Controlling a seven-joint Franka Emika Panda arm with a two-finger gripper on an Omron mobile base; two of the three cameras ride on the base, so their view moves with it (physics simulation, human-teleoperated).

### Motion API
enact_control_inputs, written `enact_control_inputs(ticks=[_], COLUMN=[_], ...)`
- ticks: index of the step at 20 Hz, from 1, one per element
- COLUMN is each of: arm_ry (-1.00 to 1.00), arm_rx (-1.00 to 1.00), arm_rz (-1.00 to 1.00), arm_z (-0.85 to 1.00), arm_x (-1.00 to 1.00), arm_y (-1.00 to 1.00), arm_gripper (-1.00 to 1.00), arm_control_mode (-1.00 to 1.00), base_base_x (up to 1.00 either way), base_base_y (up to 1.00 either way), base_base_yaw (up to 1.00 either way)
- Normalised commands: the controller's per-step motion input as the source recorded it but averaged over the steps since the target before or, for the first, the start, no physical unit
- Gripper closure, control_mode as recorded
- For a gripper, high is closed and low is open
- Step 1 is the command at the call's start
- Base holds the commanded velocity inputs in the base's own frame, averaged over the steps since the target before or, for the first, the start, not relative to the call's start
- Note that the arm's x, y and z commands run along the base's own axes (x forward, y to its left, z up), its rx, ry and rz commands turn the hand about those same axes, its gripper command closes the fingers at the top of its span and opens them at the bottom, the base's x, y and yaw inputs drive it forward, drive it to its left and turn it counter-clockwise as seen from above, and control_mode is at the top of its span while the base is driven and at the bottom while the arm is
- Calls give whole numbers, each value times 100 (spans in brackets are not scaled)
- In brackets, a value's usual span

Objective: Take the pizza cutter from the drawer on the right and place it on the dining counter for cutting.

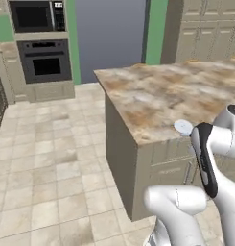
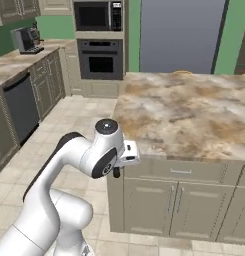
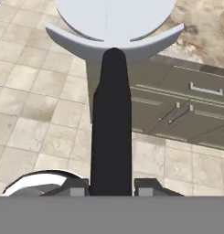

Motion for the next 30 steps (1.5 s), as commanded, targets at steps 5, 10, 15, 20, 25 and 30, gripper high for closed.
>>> enact_control_inputs(ticks=[5, 10, 15, 20, 25, 30], arm_ry=[0, 0, 0, 0, 0, 0], arm_rx=[0, 0, 0, 0, 0, 0], arm_rz=[0, 0, 0, 0, 0, 0], arm_z=[0, 0, 0, 0, 0, 0], arm_x=[0, 0, 0, 0, 0, 0], arm_y=[0, 0, 0, 0, 0, 0], arm_gripper=[100, 100, 100, 100, 100, 100], arm_control_mode=[100, 100, 100, 100, 100, 100], base_base_x=[-15, 1, 8, 36, 79, 100], base_base_y=[96, 100, 63, -8, -38, -55], base_base_yaw=[-39, -33, -36, -30, -16, -2])
